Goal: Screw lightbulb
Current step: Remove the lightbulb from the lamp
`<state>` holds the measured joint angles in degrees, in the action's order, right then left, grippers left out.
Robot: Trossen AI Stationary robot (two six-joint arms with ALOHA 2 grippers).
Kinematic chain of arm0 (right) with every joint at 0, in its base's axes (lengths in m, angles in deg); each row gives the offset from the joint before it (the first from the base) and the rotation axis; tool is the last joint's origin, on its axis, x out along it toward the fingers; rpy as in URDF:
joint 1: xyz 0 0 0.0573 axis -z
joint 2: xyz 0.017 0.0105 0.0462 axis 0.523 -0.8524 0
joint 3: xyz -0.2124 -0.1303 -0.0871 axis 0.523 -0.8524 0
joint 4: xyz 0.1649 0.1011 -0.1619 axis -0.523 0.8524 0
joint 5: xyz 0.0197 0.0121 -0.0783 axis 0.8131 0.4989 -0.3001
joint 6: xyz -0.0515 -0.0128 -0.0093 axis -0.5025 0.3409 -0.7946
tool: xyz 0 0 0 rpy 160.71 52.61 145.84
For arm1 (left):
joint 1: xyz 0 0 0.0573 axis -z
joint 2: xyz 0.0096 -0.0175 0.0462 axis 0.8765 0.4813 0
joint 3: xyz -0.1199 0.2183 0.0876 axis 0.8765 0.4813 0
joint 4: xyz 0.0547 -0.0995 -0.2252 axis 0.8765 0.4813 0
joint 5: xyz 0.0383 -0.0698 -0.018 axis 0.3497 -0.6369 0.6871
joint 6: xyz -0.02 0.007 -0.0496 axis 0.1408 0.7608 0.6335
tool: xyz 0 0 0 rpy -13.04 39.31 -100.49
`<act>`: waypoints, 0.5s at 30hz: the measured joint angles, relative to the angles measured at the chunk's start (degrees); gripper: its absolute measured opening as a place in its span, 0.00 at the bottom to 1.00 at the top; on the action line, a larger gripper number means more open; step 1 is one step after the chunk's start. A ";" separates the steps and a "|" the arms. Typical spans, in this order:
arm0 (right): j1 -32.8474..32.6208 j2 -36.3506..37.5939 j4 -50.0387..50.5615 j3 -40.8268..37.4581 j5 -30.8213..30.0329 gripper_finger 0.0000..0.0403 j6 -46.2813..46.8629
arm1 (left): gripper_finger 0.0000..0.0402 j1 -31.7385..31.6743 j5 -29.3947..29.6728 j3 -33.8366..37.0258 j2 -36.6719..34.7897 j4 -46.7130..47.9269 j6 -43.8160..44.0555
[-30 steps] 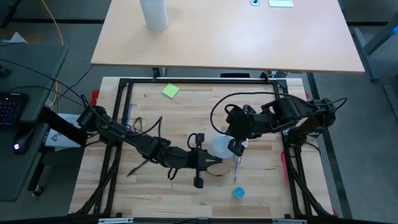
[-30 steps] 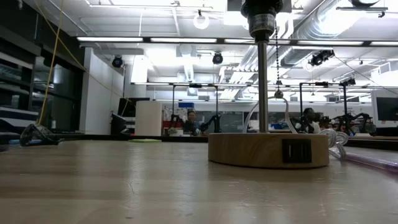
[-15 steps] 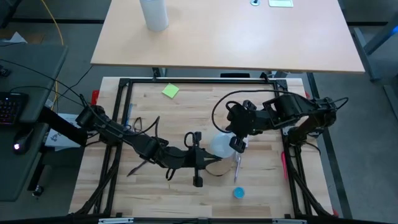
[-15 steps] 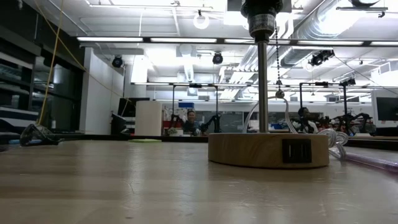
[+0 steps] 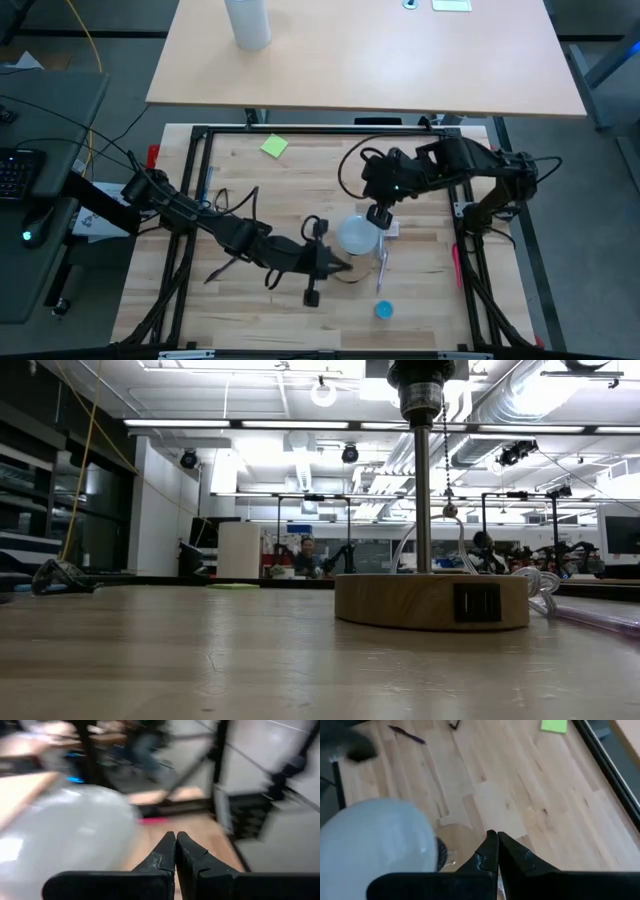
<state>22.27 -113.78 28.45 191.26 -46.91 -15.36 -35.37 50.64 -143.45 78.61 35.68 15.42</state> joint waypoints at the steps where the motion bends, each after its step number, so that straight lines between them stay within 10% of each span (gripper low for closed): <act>1: 0.62 0.00 0.04 0.00 0.24 0.00 -0.09 | 0.00 -0.01 -2.73 0.00 0.01 1.26 -0.08; 15: 1.47 -1.92 -0.60 -1.94 10.26 0.00 1.07 | 0.00 -4.31 -0.20 0.00 0.20 3.43 0.17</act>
<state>23.75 -115.71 27.85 189.33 -36.64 -14.29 -39.68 50.44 -143.45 78.81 39.11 15.59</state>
